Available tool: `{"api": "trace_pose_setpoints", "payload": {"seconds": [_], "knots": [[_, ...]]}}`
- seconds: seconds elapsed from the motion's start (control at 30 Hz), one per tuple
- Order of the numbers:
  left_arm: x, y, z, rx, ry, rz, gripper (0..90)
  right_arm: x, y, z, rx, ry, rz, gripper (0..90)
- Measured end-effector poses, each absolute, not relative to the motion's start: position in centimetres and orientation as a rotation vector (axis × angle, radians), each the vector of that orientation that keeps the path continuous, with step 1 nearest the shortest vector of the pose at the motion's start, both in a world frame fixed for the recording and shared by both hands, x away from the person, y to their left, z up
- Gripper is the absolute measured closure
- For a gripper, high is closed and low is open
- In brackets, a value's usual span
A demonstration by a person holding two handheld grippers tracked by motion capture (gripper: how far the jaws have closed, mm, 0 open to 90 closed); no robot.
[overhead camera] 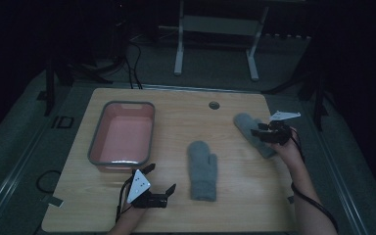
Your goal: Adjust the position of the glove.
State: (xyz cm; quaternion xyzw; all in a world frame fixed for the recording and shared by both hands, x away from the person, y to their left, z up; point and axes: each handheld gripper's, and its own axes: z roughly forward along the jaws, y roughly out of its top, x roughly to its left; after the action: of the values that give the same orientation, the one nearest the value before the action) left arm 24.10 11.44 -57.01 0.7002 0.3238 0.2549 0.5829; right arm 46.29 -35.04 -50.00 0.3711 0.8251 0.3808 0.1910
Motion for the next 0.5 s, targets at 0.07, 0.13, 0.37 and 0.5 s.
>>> {"api": "trace_pose_setpoints", "payload": {"seconds": [0.07, 0.13, 0.37, 0.5], "knots": [[24.1, 11.5, -57.0, 1.634, 0.757, 0.594, 1.1, 47.0, -35.3, -50.8, 1.067, 2.323, 1.032, 50.8], [24.1, 11.5, -57.0, 1.634, 0.756, 0.594, 1.1, 47.4, -35.4, -51.5, 1.076, 2.326, 1.004, 51.0], [24.1, 11.4, -57.0, 1.635, 0.755, 0.596, 1.1, 47.8, -35.9, -53.8, 1.130, 2.339, 0.944, 52.4], [24.1, 11.4, -57.0, 1.636, 0.754, 0.597, 1.1, 47.5, -35.6, -54.3, 1.104, 2.334, 0.902, 57.4]]}}
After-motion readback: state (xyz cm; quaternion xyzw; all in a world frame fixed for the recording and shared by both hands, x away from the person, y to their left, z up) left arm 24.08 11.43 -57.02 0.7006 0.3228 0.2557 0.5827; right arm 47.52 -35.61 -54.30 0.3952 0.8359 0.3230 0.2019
